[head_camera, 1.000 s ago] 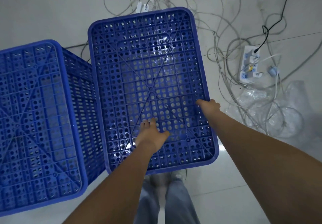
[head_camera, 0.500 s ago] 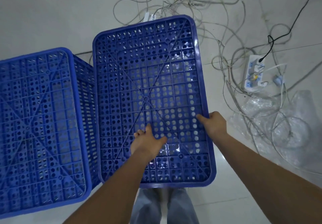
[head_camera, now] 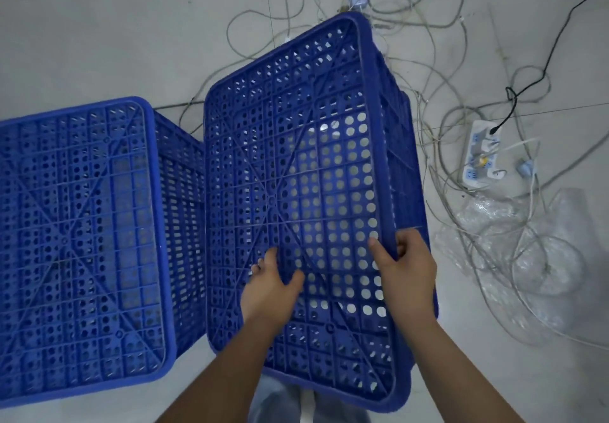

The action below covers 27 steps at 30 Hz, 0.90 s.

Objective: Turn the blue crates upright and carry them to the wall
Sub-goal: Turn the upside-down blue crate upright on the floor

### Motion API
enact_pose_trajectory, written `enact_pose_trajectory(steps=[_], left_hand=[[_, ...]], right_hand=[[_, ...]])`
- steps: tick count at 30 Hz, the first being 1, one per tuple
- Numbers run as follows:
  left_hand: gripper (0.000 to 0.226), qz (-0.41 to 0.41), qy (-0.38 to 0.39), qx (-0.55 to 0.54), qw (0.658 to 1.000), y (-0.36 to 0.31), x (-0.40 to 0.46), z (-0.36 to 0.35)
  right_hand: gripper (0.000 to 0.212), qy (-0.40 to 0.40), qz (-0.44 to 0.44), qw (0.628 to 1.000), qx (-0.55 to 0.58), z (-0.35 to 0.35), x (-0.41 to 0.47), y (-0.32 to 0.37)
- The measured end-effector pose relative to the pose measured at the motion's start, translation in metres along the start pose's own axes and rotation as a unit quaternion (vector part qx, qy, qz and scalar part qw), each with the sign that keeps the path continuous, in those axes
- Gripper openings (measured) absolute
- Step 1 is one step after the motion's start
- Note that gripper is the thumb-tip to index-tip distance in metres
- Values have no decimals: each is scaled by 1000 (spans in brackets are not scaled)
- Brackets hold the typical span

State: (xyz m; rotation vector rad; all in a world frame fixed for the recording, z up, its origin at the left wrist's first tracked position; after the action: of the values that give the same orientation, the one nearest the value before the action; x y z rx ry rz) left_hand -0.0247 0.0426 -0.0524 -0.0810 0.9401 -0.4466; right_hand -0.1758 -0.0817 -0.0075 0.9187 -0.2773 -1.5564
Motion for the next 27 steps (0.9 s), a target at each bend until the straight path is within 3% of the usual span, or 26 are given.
enact_pose_trajectory(steps=[5,9,14,17,21,25,27], left_hand=[[62,26,14,-130,991,7,6,-5],[62,61,70,-311,946,9,10,-8],[56,108,121,-383,910,14,3,-20],[38,174,109,-479,853,8,0,-20],[31,209,81,-596,771,4,5,-15],[26,219,44,-587,778,18,8,-9],[26,218,31,-608,763,25,12,-4]], right_hand=[[36,11,85,996,-27,1,-13,31],[45,43,121,990,-52,-12,-23,46],[35,89,151,982,-73,-41,-41,53],[33,141,168,971,-100,-63,-57,47],[34,117,229,949,-181,-85,-77,31],[43,134,237,922,-276,-104,-84,15],[44,139,238,917,-289,-113,-84,12]])
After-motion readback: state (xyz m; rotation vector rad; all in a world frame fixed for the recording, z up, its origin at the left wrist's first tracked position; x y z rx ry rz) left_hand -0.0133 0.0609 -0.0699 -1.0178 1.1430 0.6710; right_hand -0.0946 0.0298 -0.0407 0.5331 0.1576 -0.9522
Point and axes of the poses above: each hand's wrist, its own x-axis towards the middle knuckle, its own z-axis out of the back of the hand, y = z × x, the point moved 1 cm from there along x, towards the middle knuckle, and after that the axes turned 4 degrees about -x, right-handed, at the moved point
